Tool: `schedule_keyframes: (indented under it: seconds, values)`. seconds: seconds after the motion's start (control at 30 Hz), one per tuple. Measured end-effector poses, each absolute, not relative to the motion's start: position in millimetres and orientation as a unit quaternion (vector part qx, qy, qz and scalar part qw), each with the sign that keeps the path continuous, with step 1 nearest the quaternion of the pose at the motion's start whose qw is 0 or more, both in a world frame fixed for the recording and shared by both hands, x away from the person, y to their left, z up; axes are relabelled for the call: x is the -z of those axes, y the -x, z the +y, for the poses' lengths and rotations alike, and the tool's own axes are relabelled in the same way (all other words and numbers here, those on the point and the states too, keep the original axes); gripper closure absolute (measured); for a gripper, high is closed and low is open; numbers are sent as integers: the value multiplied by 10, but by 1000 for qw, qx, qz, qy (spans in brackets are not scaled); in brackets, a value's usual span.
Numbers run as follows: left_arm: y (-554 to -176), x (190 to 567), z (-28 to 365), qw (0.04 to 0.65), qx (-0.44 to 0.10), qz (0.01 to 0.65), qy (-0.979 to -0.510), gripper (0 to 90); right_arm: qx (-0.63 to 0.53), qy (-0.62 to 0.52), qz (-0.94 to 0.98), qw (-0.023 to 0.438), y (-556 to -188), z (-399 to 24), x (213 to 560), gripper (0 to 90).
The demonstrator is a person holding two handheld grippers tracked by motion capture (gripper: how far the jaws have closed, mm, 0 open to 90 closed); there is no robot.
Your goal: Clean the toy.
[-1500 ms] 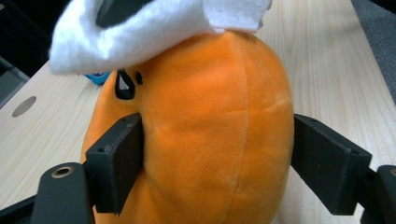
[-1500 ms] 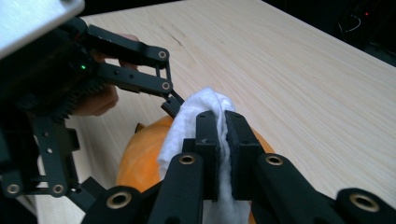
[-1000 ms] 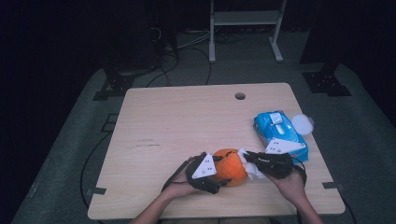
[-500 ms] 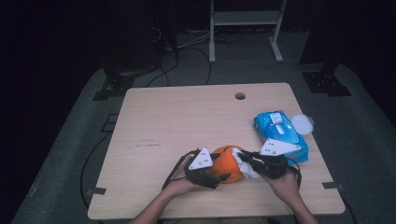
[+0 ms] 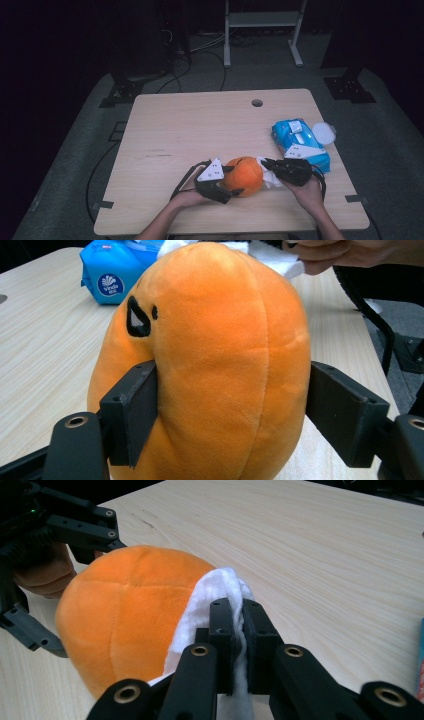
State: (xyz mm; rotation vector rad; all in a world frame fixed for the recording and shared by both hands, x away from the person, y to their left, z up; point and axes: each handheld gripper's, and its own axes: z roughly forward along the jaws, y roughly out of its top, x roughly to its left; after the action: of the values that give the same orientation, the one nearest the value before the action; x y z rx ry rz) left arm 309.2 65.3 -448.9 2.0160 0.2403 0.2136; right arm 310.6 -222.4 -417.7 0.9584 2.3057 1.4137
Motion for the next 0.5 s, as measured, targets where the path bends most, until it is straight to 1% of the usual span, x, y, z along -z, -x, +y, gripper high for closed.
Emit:
schedule_keyframes:
  seconds: [0.13, 0.2, 0.3, 0.37, 0.47, 0.5]
  values:
    - [-3095, 4464, 643, 520, -105, 107, -841, 254, -489, -344, 792, 124, -3142, -2239, 4208, 838]
    - [-3107, 4442, 629, 522, -107, 126, -837, 261, -489, -341, 792, 134, -3104, -2224, 4181, 839]
    - [-3154, 4438, 632, 532, -97, 162, -825, 268, -491, -324, 793, 160, -2993, -2141, 4084, 840]
    - [-3175, 4441, 642, 535, -93, 177, -821, 268, -502, -311, 791, 163, -2945, -2092, 4024, 840]
    - [-3161, 4442, 637, 533, -97, 169, -824, 257, -504, -292, 795, 169, -2885, -2017, 3952, 839]
    - [-3156, 4446, 633, 535, -99, 161, -824, 231, -499, -287, 798, 178, -2877, -2001, 3956, 839]
